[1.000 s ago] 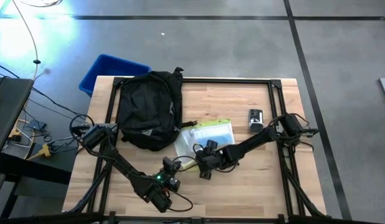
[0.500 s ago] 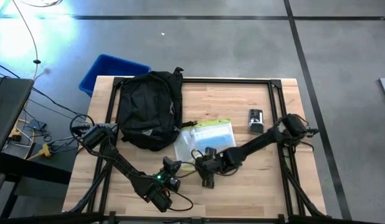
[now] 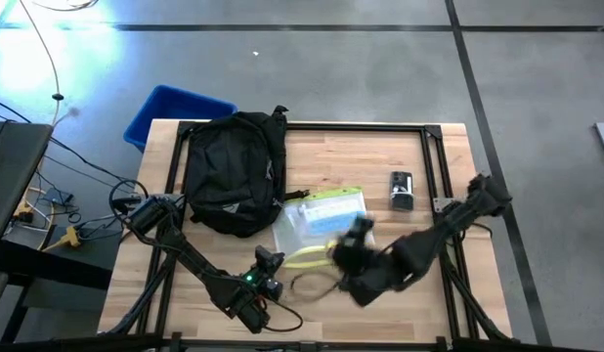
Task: Unpack backpack
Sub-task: Remove the pink charger adapter from the yellow zip bag
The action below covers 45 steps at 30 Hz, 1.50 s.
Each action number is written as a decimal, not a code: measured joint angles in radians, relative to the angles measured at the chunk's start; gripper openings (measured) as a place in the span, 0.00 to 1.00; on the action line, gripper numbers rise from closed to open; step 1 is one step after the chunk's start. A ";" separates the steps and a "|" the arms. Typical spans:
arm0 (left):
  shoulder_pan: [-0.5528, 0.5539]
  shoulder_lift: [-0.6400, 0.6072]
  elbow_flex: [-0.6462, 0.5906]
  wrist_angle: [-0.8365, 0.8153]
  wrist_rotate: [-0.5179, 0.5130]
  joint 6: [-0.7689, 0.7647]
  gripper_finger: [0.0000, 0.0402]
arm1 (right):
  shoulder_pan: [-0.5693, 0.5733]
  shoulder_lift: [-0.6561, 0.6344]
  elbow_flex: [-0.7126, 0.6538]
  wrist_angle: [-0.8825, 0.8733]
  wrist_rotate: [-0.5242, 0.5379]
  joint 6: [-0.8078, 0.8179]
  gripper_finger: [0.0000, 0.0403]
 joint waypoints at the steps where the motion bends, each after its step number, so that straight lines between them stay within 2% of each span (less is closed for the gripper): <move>1: 0.001 0.000 0.000 0.001 0.000 -0.001 0.21 | -0.025 -0.027 -0.016 -0.063 0.045 0.065 0.42; 4: 0.001 0.000 0.000 0.001 0.001 -0.008 0.21 | -0.145 -0.104 -0.115 -0.179 0.099 0.233 0.42; 7: 0.001 0.000 0.000 -0.029 -0.001 0.037 0.21 | -0.303 -0.171 -0.267 -0.115 0.087 0.289 0.42; 9: 0.001 0.000 0.000 -0.064 -0.018 0.055 0.21 | -0.425 -0.204 -0.365 0.014 0.029 0.242 0.42; 13: 0.002 0.000 0.000 -0.101 -0.029 0.020 0.21 | -0.682 -0.202 -0.535 0.390 -0.183 -0.041 0.42; 15: 0.003 0.000 0.000 -0.100 -0.029 0.020 0.21 | -0.801 -0.187 -0.581 0.610 -0.301 -0.151 0.42; 18: 0.008 0.000 0.000 -0.100 -0.049 0.025 0.21 | -0.939 -0.126 -0.606 0.875 -0.453 -0.208 0.42; 22: 0.034 0.000 0.000 -0.095 -0.111 0.113 0.21 | -1.029 0.024 -0.527 0.983 -0.550 -0.236 0.42; 24: 0.054 0.000 0.000 -0.090 -0.157 0.151 0.21 | -1.048 0.117 -0.448 0.988 -0.604 -0.250 0.42; 27: 0.091 0.000 0.000 -0.088 -0.171 0.176 0.21 | -1.054 0.256 -0.293 0.970 -0.655 -0.293 0.42; 29: 0.115 0.000 0.000 -0.088 -0.158 0.175 0.21 | -1.051 0.336 -0.174 0.916 -0.655 -0.314 0.42; 33: 0.143 0.000 0.000 -0.088 -0.109 0.150 0.21 | -1.056 0.477 0.026 0.688 -0.607 -0.337 0.42; 38: 0.135 0.000 0.000 -0.087 -0.103 0.121 0.21 | -1.072 0.556 0.159 0.510 -0.634 -0.351 0.42; 40: 0.123 0.000 0.000 -0.087 -0.103 0.111 0.21 | -1.076 0.571 0.176 0.491 -0.652 -0.359 0.49; 43: 0.111 0.000 0.008 -0.080 -0.104 0.106 0.21 | -1.075 0.575 0.172 0.501 -0.655 -0.365 0.68; 45: 0.106 0.000 0.015 -0.079 -0.104 0.095 0.21 | -1.076 0.572 0.173 0.510 -0.655 -0.365 0.77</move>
